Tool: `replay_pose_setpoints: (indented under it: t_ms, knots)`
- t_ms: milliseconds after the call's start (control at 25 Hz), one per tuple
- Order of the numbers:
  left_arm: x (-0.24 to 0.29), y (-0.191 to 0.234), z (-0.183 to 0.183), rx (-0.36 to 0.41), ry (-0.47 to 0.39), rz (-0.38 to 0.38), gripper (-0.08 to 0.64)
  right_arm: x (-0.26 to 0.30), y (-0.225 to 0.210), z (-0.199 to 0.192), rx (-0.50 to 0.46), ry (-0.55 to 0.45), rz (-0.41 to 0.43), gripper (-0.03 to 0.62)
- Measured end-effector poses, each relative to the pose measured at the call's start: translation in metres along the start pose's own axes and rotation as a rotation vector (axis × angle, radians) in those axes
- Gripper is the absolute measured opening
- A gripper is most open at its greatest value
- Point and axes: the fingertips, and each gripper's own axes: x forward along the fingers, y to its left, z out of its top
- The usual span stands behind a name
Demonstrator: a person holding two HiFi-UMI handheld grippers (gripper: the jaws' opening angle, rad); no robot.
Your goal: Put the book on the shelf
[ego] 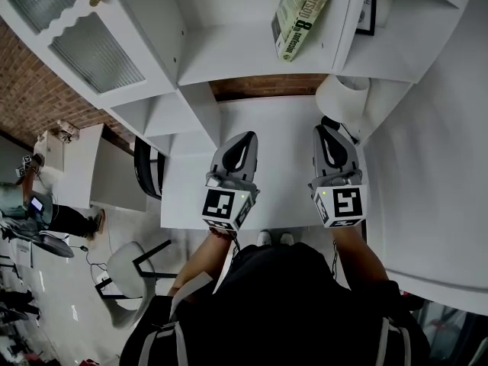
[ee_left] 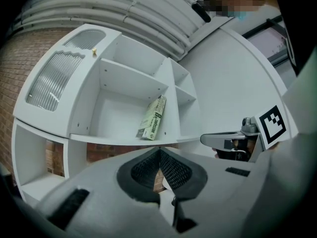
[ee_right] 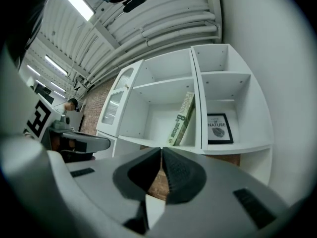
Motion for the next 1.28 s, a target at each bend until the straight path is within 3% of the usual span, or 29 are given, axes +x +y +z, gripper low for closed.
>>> replay_pose_setpoints:
  t_ms: [400, 1280]
  knots:
    - [-0.015, -0.008, -0.025, -0.012, 0.046, -0.007, 0.018, -0.019, 0.005, -0.034, 0.090, 0.068, 0.014, 0.037]
    - [-0.034, -0.009, -0.057, -0.050, 0.118, 0.009, 0.018, -0.049, 0.023, -0.078, 0.160, 0.170, 0.067, 0.038]
